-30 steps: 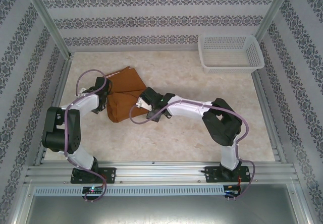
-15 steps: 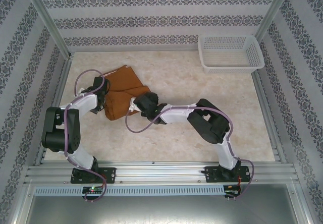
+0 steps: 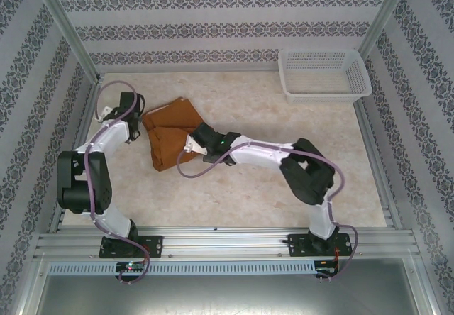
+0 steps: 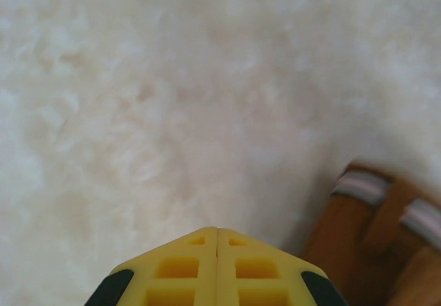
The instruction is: Roll up the long pants
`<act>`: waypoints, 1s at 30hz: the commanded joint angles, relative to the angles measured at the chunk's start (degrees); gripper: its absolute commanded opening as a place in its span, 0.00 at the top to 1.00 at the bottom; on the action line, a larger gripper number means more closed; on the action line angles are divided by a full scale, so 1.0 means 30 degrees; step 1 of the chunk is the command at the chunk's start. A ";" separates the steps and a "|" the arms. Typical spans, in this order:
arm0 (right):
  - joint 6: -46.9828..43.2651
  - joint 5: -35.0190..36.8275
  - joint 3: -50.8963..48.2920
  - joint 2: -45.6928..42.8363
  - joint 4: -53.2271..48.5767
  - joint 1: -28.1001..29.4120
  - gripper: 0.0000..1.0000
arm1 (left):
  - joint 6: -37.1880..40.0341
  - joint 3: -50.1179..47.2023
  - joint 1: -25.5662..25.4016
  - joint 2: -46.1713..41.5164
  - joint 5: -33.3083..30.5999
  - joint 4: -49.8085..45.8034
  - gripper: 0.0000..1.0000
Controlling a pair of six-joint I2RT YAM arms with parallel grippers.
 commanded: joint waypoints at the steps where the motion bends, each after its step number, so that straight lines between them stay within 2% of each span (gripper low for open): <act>1: 0.1526 -0.1840 0.1129 -0.2714 -0.5975 0.0719 1.00 | 0.1123 0.1268 0.0454 0.0751 0.0842 -0.0455 1.00; 6: 0.2455 -0.4844 0.4797 -0.2725 -1.2397 0.1088 1.00 | 0.1177 0.1840 0.0462 0.1171 0.2059 -0.0254 1.00; 11: 0.2316 -0.6614 0.7497 -0.1233 -1.4541 0.1092 1.00 | 0.1081 0.1587 0.0462 0.1561 0.3902 0.0151 1.00; 16: 0.1791 -0.8332 1.1263 0.1502 -1.6689 0.0986 1.00 | 0.1194 0.0776 0.0447 0.1240 0.4640 0.0685 1.00; 22: 0.1630 -1.0925 1.3975 0.3935 -1.7045 0.0019 1.00 | 0.1033 0.0040 0.0059 0.1240 0.6387 0.1458 1.00; 30: 0.1810 -1.5077 1.8269 0.7392 -1.7159 -0.0887 1.00 | 0.1298 0.0232 -0.0095 0.0691 0.6139 0.0985 1.00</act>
